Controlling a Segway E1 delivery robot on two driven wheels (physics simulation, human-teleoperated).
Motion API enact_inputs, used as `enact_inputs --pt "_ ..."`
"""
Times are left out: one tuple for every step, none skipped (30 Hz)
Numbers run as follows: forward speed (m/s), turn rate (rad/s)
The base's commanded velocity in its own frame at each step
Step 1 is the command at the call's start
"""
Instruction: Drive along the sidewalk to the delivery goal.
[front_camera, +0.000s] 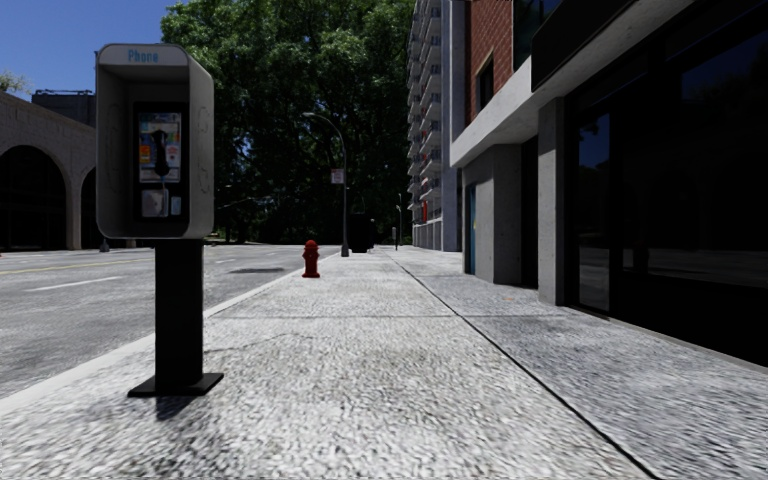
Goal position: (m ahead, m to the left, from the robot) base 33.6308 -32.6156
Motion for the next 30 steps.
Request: enact_inputs --pt "2.00 0.00" --pt "2.00 0.00" --pt "2.00 0.00" --pt "2.00 0.00" --pt "2.00 0.00" --pt "2.00 0.00" --pt "2.00 0.00" --pt "2.00 0.00" --pt "2.00 0.00" --pt "2.00 0.00" --pt "2.00 0.00" --pt "2.00 0.00" --pt "2.00 0.00" --pt "2.00 0.00" --pt "2.00 0.00" --pt "2.00 0.00" --pt "2.00 0.00" --pt "2.00 0.00" --pt "2.00 0.00" --pt "2.00 0.00" --pt "2.00 0.00" --pt "2.00 0.00" --pt "2.00 0.00" --pt "2.00 0.00" --pt "2.00 0.00" --pt "2.00 0.00" --pt "2.00 0.00" --pt "2.00 0.00" --pt "2.00 0.00" --pt "2.00 0.00"
